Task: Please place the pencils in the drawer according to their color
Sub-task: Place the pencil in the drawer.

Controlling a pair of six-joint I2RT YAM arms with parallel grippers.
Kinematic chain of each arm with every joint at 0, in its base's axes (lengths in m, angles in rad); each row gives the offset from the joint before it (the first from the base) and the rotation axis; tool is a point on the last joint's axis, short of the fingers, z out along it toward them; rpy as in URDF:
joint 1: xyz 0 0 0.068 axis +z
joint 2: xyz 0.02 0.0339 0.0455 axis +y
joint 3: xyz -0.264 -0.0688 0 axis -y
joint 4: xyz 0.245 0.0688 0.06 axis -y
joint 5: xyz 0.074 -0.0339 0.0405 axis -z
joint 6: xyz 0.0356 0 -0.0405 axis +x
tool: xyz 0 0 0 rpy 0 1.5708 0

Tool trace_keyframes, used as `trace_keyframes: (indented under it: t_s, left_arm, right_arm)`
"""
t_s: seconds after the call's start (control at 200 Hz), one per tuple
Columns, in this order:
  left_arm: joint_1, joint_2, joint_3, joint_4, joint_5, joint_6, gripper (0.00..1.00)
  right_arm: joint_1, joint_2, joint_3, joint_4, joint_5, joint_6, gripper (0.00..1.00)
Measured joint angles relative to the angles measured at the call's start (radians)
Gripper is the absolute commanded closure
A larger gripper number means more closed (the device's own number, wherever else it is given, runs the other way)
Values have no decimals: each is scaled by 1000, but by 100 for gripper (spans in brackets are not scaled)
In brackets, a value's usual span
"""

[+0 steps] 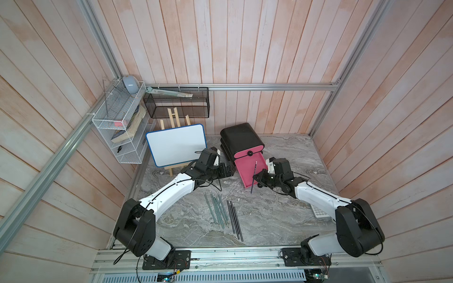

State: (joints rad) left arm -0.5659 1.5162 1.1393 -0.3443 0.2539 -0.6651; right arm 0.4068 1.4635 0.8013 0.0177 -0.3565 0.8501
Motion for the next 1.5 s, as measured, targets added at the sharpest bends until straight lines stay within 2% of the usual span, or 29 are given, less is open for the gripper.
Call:
trace_keyframes:
  t_s: [0.25,0.605,0.68,0.755,0.845,0.96,1.1,1.26,1.5]
  left_arm:
    - [-6,13,0,0,0,0,0]
    - [-18,27,0,0,2,0,0]
    - [-20,27,0,0,2,0,0]
    - [-20,27,0,0,2,0,0]
    - [-20,27,0,0,2,0,0]
    - [-20,27,0,0,2,0,0]
    - [-20,27,0,0,0,0,0]
    - [-20,21,-14,2,-2,-1,0]
    - [-19,-46,-106,2,-26,-19,0]
  right_arm:
    - [-42,103,58,51,-4,14,100]
    - [-48,228,182,88,0,14,100]
    - [-48,246,191,89,0,14,83]
    - [-48,259,196,89,0,10,72]
    - [-48,264,196,88,2,13,66]
    - [-48,264,196,88,3,9,65]
    - [-48,239,194,79,3,3,65]
    - [-34,122,163,51,5,-22,64]
    - [111,-27,107,-50,56,-84,63]
